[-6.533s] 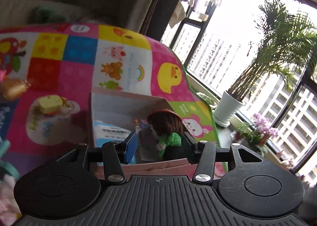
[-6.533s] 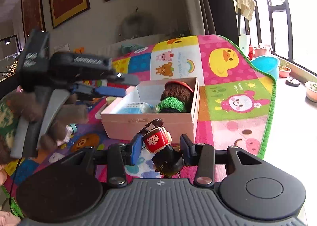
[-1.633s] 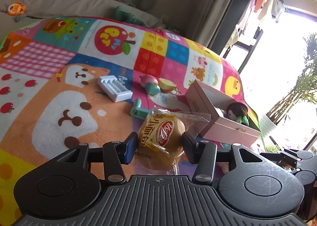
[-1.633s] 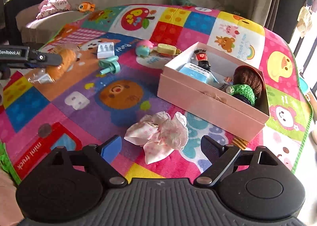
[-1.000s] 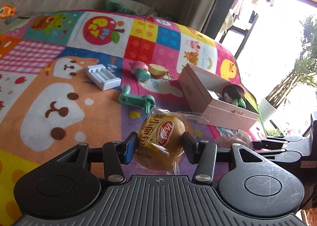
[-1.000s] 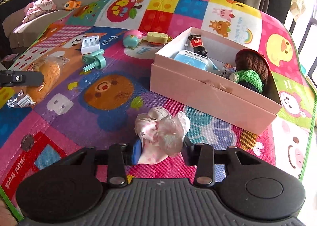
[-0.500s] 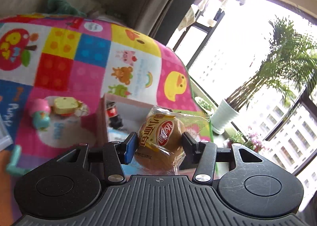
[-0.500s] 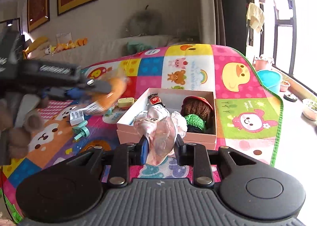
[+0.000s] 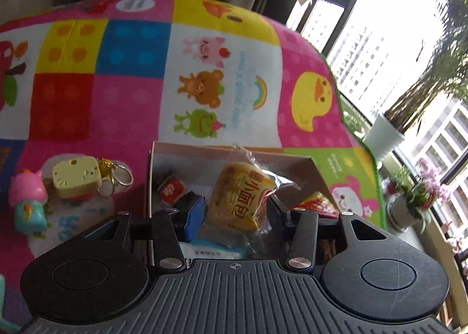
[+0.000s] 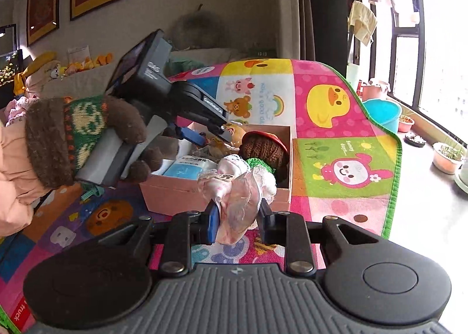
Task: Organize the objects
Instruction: 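Carry the bread bun toward the box with the left gripper while the right gripper grasps the lace pouch, then drop the bread bun into the box with the left gripper while the right gripper lowers the lace pouch in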
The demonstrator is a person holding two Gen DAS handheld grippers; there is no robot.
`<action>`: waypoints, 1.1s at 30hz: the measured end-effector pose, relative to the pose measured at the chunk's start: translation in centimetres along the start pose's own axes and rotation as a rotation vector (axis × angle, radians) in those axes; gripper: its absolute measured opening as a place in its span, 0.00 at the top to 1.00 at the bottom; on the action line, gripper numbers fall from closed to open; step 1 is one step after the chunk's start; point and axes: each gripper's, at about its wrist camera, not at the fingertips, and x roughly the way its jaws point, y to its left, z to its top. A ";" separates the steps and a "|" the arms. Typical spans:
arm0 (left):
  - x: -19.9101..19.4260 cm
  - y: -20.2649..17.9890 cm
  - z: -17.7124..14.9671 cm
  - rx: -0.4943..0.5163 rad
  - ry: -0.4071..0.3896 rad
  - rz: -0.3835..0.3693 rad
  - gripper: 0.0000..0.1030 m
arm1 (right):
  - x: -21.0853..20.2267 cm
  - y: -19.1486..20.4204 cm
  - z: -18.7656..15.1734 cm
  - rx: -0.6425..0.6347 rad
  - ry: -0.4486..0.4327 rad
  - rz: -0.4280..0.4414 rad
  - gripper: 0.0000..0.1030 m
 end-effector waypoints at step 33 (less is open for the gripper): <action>-14.4 18.9 -8.5 -0.269 -0.208 0.281 0.50 | 11.1 4.1 7.3 0.021 0.336 -0.052 0.34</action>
